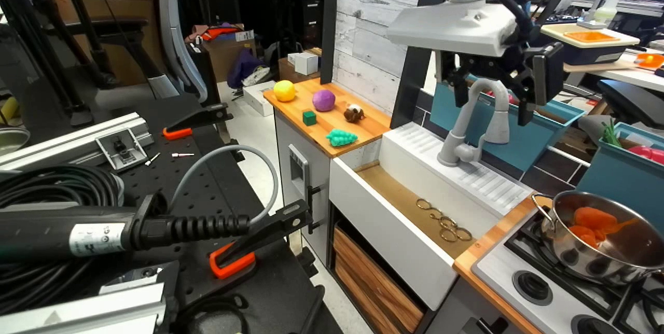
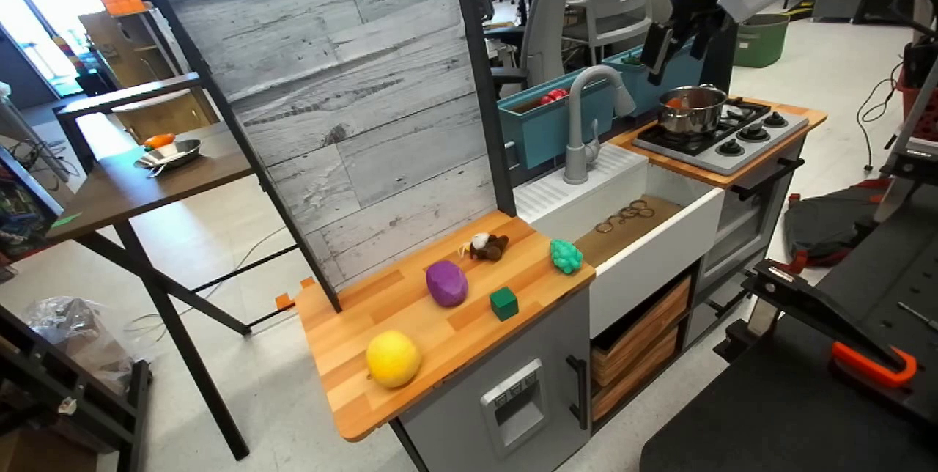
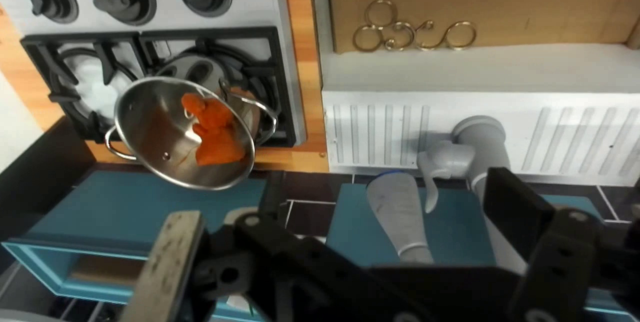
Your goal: Turn the tap nozzle to the left
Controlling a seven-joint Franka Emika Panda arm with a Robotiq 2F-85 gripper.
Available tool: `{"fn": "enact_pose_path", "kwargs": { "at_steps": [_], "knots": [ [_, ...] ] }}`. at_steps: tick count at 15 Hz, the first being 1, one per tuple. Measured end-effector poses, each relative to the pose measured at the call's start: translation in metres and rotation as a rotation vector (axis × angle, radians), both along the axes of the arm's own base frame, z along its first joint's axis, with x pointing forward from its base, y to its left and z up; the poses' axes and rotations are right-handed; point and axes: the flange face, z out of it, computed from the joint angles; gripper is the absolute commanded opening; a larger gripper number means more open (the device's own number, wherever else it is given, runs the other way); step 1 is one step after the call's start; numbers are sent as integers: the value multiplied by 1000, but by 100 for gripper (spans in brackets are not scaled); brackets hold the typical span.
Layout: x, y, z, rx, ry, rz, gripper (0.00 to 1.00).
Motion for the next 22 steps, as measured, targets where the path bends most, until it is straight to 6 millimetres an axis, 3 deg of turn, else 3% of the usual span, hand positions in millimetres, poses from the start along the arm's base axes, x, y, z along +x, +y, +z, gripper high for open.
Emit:
{"fn": "enact_pose_path", "kwargs": {
  "at_steps": [6, 13, 15, 17, 22],
  "knots": [
    [54, -2, -25, 28, -57, 47, 100],
    [82, 9, -52, 171, -73, 110, 100],
    [85, 15, -55, 238, -54, 131, 74],
    [88, 14, -49, 308, -31, 154, 59],
    [81, -14, -41, 476, 86, 156, 20]
  ]
}}
